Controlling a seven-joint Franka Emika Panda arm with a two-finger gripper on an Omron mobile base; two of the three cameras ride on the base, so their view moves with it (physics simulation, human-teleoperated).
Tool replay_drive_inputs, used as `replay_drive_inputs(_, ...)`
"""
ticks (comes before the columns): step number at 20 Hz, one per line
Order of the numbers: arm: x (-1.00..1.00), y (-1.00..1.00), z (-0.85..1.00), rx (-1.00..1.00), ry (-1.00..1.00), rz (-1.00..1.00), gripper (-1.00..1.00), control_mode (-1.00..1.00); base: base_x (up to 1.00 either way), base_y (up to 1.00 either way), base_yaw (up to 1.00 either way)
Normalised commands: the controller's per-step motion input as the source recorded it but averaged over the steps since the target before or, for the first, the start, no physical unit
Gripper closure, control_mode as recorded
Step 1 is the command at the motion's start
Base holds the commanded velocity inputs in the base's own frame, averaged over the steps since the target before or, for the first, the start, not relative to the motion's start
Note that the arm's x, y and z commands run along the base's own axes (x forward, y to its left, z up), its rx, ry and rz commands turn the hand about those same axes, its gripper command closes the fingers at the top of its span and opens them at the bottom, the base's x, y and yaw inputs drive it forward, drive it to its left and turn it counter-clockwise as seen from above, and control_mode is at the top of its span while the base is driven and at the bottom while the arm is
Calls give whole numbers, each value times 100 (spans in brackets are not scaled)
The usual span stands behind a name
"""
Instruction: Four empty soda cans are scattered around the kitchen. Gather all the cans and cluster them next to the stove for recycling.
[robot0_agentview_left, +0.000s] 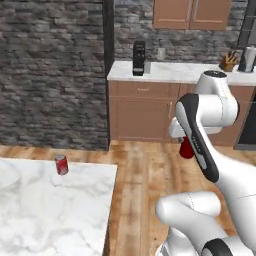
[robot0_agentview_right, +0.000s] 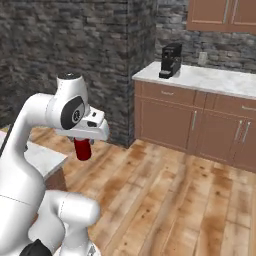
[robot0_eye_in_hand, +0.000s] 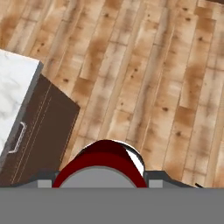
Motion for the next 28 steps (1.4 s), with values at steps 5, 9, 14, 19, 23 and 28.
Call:
replay_drive_inputs(5,0,0,0,0,0,0,100,100,62,-32,-62)
replay_drive_inputs(9,0,0,0,0,0,0,100,100,97,-56,-42)
replay_drive_inputs(14,0,0,0,0,0,0,100,100,100,-50,-27)
replay_drive_inputs(19,0,0,0,0,0,0,100,100,94,-25,-44)
replay_drive_inputs(23,0,0,0,0,0,0,100,100,46,7,-76)
replay_drive_inputs(28,0,0,0,0,0,0,100,100,38,7,-79)
